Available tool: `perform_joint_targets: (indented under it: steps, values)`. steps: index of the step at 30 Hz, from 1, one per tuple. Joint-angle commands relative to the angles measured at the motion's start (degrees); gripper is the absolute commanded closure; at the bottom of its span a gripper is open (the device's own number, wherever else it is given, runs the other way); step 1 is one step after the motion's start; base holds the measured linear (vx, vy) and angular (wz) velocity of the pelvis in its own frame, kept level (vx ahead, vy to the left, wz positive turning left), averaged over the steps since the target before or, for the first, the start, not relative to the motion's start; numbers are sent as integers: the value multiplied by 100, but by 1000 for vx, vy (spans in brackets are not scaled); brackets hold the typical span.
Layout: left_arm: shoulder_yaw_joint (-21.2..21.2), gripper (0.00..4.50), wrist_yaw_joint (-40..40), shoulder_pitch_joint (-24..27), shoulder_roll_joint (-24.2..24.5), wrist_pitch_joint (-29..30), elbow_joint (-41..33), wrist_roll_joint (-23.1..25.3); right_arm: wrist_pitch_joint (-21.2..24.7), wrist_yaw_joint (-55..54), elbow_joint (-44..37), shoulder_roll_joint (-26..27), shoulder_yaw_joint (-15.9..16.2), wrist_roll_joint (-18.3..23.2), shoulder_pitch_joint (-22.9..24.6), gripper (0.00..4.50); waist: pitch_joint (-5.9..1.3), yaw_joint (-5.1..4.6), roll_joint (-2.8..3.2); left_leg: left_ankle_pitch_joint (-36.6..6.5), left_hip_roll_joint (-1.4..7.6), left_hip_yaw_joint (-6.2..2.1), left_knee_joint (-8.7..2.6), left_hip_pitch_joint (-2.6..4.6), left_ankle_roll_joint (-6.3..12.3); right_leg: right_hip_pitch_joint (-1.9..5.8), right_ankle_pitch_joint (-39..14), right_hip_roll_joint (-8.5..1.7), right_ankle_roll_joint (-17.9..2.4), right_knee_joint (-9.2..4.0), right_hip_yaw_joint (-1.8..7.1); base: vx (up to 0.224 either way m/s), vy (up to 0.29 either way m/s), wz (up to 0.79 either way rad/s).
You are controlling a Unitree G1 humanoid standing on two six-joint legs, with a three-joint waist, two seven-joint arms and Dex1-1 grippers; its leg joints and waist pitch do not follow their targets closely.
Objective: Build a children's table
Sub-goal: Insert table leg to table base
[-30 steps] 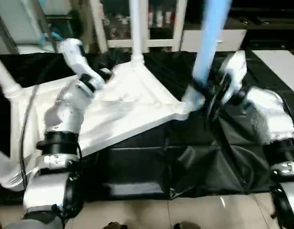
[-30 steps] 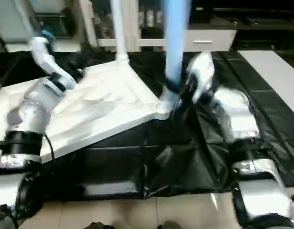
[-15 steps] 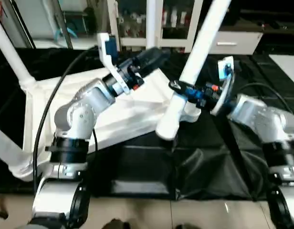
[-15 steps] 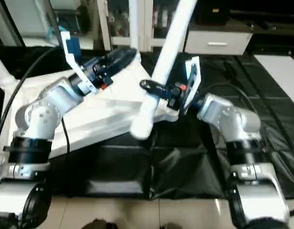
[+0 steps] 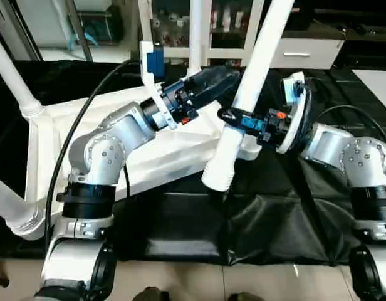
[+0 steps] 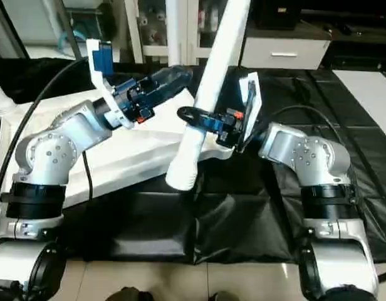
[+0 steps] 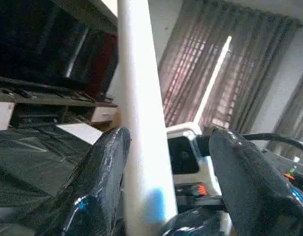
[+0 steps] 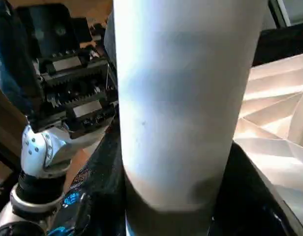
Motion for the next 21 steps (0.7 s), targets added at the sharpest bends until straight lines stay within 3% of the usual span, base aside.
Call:
perform_joint_targets:
  steps: [1, 5, 6, 9, 11, 14, 17, 18, 21]
  values:
    - [-71, 152, -4, -2, 15, 125, -184, -80, -216, -21, -216, -128, 128, -226, -13, 274, -461, 23, -80, -1141, 427, -252, -537, 256, -360, 191, -1460, -225, -1313, -308, 158, 0, 0, 0]
    - [-288, 152, 220, -77, -52, 166, -123, 167, -959, -242, -448, -182, 663, -990, -17, 274, -437, 7, -83, -1374, 429, -260, -549, 255, -454, 178, -1761, -229, -1214, -342, 166, 0, 0, 0]
    - [-336, 152, 340, -108, -90, 114, -43, 293, -1026, -306, -498, -141, 733, -1101, -23, 274, -427, -8, -79, -1537, 430, -270, -555, 258, -507, 168, -1942, -229, -1112, -377, 174, 0, 0, 0]
    - [-387, 152, 485, -151, -170, 25, 65, 445, -1127, -420, -598, -83, 851, -1341, -40, 274, -435, -7, -75, -1529, 429, -285, -562, 251, -500, 177, -1910, -226, -1080, -380, 175, 0, 0, 0]
    - [-406, 152, 671, -204, -329, -97, 135, 586, -1344, -569, -728, -74, 1150, -1823, -66, 274, -437, -20, -76, -1513, 430, -287, -562, 243, -489, 183, -1834, -220, -1082, -374, 173, 0, 0, 0]
    - [-424, 152, 794, -238, -460, -204, 160, 655, -1201, -799, -786, 63, 1180, -1840, -121, 274, -451, -30, -81, -1449, 419, -284, -544, 238, -423, 199, -1709, -226, -1119, -373, 177, 0, 0, 0]
    - [-392, 152, 738, -217, -653, -265, 31, 494, -1350, -1215, -772, 139, 1494, -2373, -207, 274, -464, -24, -69, -1222, 424, -276, -538, 234, -343, 203, -1399, -215, -1220, -340, 170, 0, 0, 0]
    - [-380, 152, 698, -202, -686, -229, -22, 422, -1374, -1277, -742, 180, 1512, -2453, -214, 274, -462, -25, -40, -1219, 418, -268, -534, 240, -342, 200, -1340, -210, -1284, -329, 167, 0, 0, 0]
    - [-318, 152, 738, -191, -722, -148, -43, 368, -1581, -1434, -721, 180, 1653, -2842, -242, 274, -453, -36, -56, -1357, 416, -269, -542, 242, -372, 194, -1444, -198, -1266, -339, 164, 0, 0, 0]
